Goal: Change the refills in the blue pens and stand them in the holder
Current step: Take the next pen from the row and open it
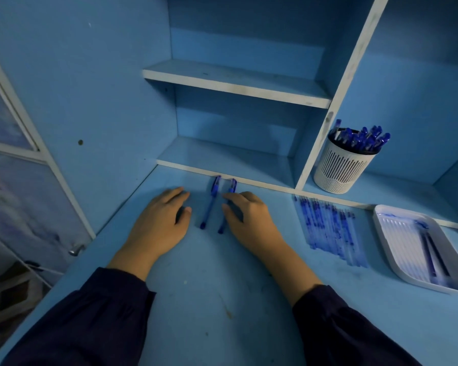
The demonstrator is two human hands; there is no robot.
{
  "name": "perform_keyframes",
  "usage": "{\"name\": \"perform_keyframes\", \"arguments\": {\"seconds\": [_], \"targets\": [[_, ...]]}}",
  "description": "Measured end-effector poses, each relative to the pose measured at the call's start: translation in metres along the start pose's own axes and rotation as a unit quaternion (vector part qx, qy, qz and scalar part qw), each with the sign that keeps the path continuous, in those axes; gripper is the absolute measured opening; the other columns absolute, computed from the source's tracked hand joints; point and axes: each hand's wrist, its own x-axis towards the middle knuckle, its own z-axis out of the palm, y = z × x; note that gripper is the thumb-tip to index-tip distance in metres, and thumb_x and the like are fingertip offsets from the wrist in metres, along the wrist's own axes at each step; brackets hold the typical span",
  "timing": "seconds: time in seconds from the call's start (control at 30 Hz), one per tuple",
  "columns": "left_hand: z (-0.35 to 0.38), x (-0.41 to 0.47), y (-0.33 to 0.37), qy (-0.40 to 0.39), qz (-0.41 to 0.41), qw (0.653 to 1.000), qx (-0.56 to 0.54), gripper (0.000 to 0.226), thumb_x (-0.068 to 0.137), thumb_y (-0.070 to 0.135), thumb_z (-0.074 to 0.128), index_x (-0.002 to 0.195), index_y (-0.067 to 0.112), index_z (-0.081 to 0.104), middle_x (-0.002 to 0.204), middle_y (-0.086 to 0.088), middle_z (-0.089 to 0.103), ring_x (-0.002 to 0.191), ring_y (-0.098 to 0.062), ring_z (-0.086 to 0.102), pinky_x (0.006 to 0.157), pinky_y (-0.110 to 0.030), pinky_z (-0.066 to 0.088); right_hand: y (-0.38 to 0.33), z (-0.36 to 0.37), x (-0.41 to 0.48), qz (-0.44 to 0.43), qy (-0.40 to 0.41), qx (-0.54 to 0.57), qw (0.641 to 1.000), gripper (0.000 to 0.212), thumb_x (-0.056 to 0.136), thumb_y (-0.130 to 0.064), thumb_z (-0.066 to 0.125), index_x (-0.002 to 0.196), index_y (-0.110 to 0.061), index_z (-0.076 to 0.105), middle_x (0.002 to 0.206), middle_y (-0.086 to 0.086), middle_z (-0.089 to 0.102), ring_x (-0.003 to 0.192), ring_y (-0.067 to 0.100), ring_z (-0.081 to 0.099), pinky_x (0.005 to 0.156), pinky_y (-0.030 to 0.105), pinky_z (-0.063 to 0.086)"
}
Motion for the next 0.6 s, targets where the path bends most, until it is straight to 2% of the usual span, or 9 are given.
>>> {"name": "perform_keyframes", "arguments": {"seconds": [0.23,0.37,0.43,0.53,0.6], "targets": [[-0.001,-0.001,0.000,-0.012,0.000,1.000,0.010,0.049,0.103,0.034,0.041,0.151,0.022,0.038,0.160,0.007,0.027,0.149,-0.014,0.019,0.120,-0.031,0.016,0.001,-0.002,-0.001,0.033,0.012,-0.004,0.999,0.019,0.087,-0.010,0.065,0.103,-0.004,0.072,0.101,0.015,0.061,0.093,0.032,0.059,0.081,0.023,0.041],[-0.001,-0.001,0.000,-0.016,0.002,1.000,0.014,0.050,0.103,0.035,0.040,0.151,0.021,0.037,0.161,0.006,0.026,0.149,-0.015,0.018,0.120,-0.031,0.016,0.002,-0.010,-0.002,0.053,0.010,-0.004,0.999,0.018,0.085,-0.007,0.065,0.102,-0.003,0.072,0.099,0.013,0.059,0.076,0.022,0.055,0.065,0.003,0.036],[0.000,-0.001,0.000,-0.013,0.003,1.000,0.013,0.049,0.103,0.034,0.040,0.151,0.021,0.038,0.160,0.006,0.027,0.149,-0.014,0.019,0.119,-0.032,0.017,0.003,-0.014,-0.003,0.065,0.004,-0.001,0.998,0.019,0.084,-0.003,0.064,0.101,-0.003,0.071,0.097,0.011,0.057,0.072,0.018,0.050,0.063,-0.003,0.033],[-0.001,-0.001,-0.001,-0.015,-0.002,1.000,0.007,0.048,0.103,0.034,0.041,0.150,0.022,0.039,0.160,0.006,0.028,0.148,-0.014,0.021,0.118,-0.033,0.021,0.004,-0.022,-0.007,0.094,0.002,0.016,0.995,0.022,0.083,0.000,0.062,0.102,-0.005,0.072,0.096,0.009,0.061,0.076,0.014,0.052,0.064,-0.006,0.032],[-0.001,-0.002,0.002,-0.004,-0.007,1.000,-0.019,0.047,0.103,0.032,0.043,0.149,0.024,0.041,0.158,0.006,0.031,0.145,-0.015,0.028,0.116,-0.035,0.027,0.004,-0.030,-0.013,0.128,0.009,0.061,0.990,0.022,0.084,-0.001,0.061,0.103,-0.007,0.072,0.094,0.006,0.065,0.076,0.012,0.056,0.061,-0.004,0.036]]}}
